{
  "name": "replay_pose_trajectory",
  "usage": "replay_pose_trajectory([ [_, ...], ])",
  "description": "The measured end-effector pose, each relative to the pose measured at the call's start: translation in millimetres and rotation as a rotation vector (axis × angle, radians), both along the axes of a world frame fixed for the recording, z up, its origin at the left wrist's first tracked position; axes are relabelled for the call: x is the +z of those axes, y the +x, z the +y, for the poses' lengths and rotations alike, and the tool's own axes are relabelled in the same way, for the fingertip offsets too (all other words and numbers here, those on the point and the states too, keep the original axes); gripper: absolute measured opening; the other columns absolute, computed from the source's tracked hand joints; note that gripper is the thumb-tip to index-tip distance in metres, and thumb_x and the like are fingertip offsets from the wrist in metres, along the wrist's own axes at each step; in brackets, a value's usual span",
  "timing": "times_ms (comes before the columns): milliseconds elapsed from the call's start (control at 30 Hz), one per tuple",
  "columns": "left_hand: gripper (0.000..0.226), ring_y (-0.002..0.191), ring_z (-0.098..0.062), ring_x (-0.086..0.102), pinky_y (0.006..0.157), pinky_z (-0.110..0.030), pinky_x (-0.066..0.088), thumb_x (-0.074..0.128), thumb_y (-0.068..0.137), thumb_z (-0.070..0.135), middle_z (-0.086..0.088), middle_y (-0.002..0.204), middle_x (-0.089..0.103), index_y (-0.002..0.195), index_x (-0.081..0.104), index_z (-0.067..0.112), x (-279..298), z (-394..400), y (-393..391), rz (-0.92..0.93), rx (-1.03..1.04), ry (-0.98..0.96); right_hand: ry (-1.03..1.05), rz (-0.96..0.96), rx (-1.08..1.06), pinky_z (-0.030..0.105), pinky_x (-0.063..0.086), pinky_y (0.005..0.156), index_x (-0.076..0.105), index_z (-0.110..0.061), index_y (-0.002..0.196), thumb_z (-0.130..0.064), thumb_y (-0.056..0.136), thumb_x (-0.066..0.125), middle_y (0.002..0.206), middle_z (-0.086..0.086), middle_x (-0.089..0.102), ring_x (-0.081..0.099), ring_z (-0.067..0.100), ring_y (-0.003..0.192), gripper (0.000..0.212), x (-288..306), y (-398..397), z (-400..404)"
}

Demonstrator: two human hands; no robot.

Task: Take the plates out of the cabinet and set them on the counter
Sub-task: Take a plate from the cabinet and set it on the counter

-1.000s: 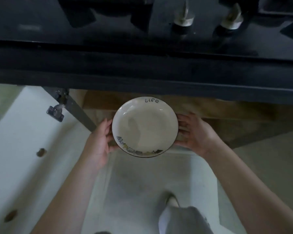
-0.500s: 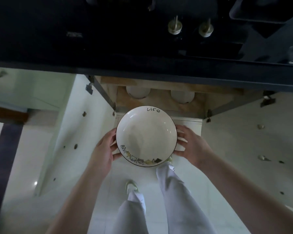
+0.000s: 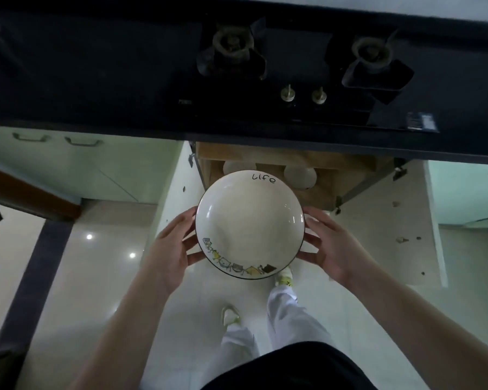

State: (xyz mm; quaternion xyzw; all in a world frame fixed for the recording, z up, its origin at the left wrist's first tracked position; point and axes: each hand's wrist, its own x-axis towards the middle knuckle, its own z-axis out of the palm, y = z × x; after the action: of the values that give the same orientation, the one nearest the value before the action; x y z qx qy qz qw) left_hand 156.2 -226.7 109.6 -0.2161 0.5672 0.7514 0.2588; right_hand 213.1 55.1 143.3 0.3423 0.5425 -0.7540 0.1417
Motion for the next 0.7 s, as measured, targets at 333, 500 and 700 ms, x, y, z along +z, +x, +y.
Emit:
replay_pose_trajectory([
  [333,0.027,0.09,-0.017,0.071,0.068,-0.04,0.057,0.058,0.095,0.019,0.0,0.108,0.074,0.116,0.072,0.03,65,-7,35,0.083,0.073,0.031,0.127,0.171,0.152,0.044,0.06,0.075,0.063,-0.028,0.119,-0.012,0.098,0.052,0.118,0.006,0.066,0.066,0.022,0.105,0.029,57,11,0],
  [500,0.031,0.092,-0.016,0.071,0.071,-0.042,0.057,0.057,0.095,0.015,0.0,0.109,0.074,0.115,0.072,0.031,80,-4,50,0.116,0.137,0.043,0.151,0.218,0.256,0.041,0.06,0.073,0.07,-0.042,0.103,-0.017,0.098,0.053,0.113,-0.001,0.07,0.067,0.02,0.104,0.031,71,2,6],
  [700,0.029,0.096,-0.02,0.07,0.071,-0.042,0.058,0.057,0.096,0.017,-0.003,0.112,0.073,0.117,0.071,0.03,94,-9,68,0.172,0.252,-0.016,0.121,0.233,0.348,0.046,0.06,0.077,0.065,-0.033,0.12,-0.014,0.1,0.049,0.115,-0.004,0.069,0.066,0.021,0.105,0.031,75,-18,-1],
])
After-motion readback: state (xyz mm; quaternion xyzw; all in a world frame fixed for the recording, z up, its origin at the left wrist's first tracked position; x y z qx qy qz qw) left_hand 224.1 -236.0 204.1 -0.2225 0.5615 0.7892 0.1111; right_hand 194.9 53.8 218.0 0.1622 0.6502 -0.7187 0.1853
